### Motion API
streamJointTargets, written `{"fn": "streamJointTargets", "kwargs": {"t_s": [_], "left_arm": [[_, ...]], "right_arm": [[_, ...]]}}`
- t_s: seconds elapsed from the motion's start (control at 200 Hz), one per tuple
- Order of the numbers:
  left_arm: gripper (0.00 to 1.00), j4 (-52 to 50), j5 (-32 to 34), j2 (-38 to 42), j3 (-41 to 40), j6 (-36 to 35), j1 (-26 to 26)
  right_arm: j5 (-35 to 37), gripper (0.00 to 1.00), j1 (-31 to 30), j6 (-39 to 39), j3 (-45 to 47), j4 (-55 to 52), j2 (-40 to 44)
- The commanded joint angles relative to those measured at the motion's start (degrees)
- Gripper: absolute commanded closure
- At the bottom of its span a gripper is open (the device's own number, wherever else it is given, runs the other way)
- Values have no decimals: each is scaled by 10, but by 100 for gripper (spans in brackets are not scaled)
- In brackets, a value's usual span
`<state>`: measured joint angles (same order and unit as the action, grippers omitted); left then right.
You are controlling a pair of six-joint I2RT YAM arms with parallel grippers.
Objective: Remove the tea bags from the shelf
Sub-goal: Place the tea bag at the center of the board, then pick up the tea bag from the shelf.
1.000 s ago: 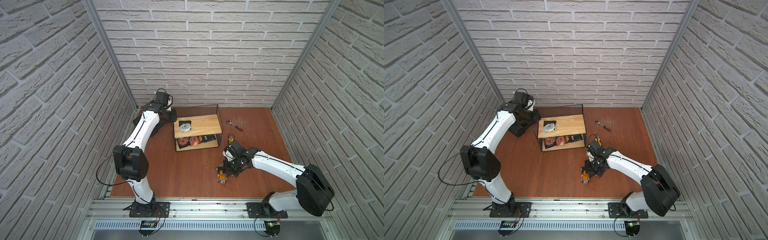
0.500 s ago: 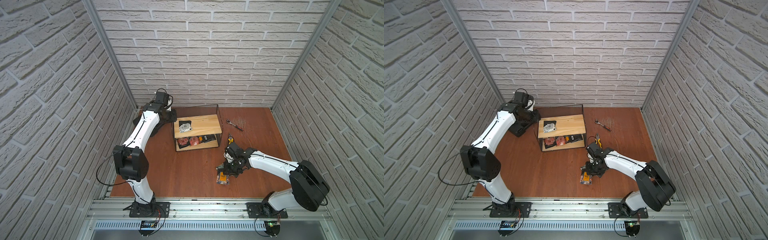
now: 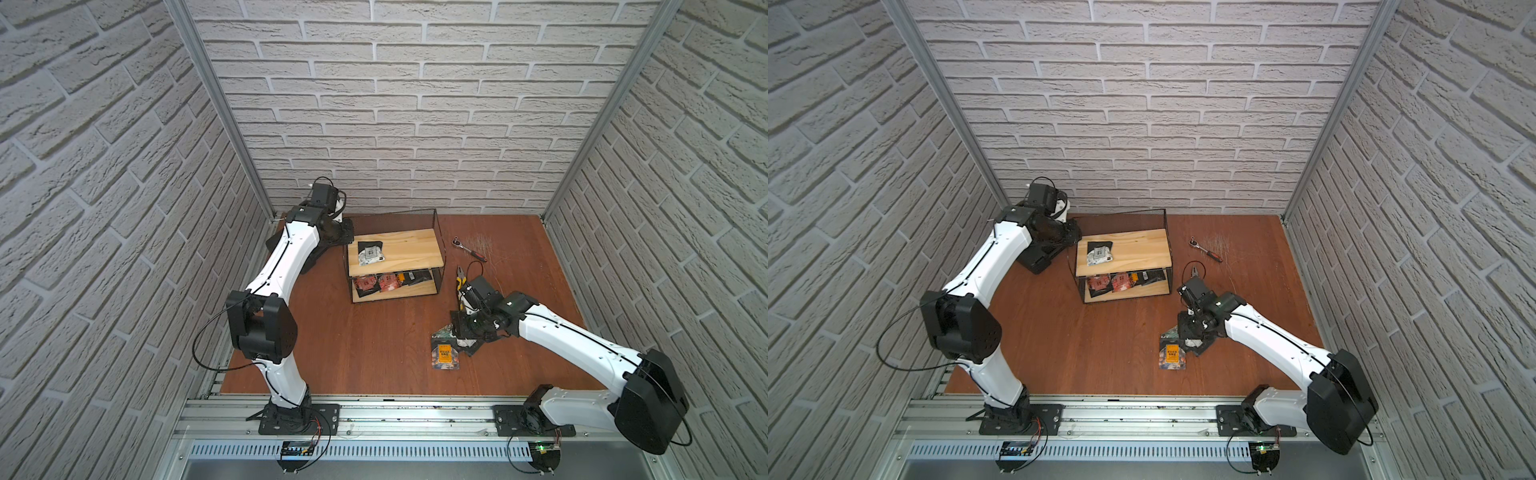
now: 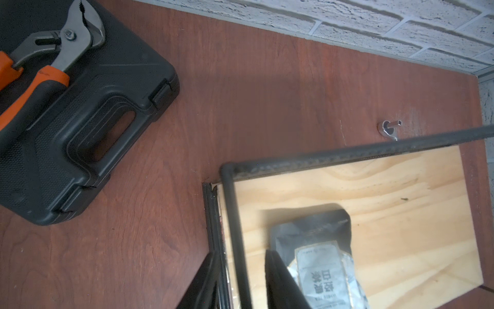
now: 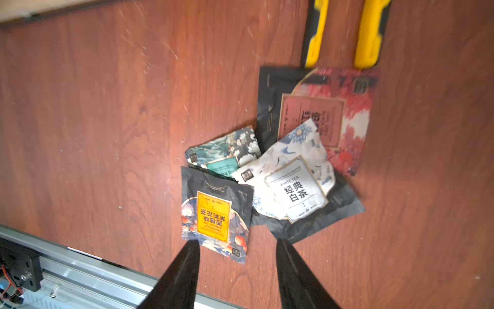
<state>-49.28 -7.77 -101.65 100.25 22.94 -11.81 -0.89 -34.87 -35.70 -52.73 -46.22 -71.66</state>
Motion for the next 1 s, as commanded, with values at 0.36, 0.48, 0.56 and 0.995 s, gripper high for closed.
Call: {"fn": "streamJointTargets", "kwargs": {"t_s": [0.36, 0.48, 0.56, 0.995], "left_arm": [[66, -2, 4, -11, 9, -7, -7], [66, -2, 5, -11, 10, -8, -8], [66, -3, 6, -11, 9, -8, -8], [66, -6, 9, -11, 11, -9, -7]], "right_arm": [[123, 29, -125, 128, -382, -38, -167], [123, 24, -130, 149, -477, -26, -252], [127, 24, -130, 156, -533, -12, -305], [132, 23, -104, 138, -823, -71, -552]]}}
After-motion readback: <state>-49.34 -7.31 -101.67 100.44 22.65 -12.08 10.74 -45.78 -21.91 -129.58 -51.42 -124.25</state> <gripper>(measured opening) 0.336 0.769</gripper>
